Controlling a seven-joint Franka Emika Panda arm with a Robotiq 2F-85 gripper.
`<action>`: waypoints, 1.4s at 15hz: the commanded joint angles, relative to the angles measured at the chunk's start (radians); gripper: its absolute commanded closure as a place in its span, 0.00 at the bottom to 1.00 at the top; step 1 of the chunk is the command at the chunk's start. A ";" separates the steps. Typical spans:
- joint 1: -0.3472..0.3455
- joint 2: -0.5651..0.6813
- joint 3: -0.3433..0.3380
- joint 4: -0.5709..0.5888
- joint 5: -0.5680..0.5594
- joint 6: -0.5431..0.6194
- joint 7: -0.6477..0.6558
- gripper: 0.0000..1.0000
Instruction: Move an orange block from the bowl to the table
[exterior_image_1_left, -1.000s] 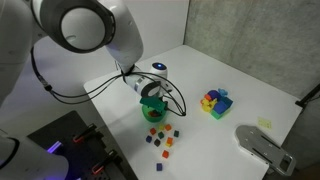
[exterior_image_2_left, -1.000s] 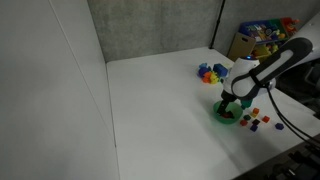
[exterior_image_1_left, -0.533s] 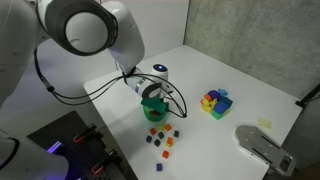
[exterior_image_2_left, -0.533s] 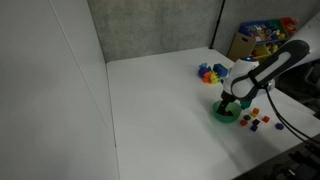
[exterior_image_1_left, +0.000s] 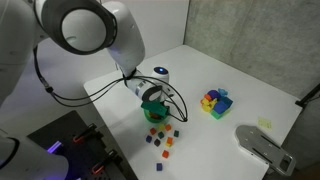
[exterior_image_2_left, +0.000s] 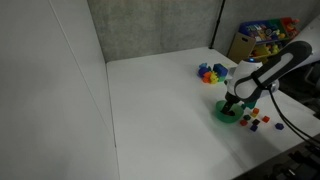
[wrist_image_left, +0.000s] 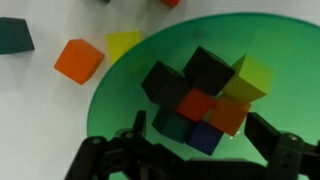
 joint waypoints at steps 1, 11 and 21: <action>0.008 -0.028 -0.019 -0.063 -0.015 0.020 0.034 0.00; 0.027 -0.110 -0.018 -0.166 -0.020 0.073 0.046 0.84; 0.034 -0.290 -0.051 -0.259 -0.017 0.060 0.066 0.85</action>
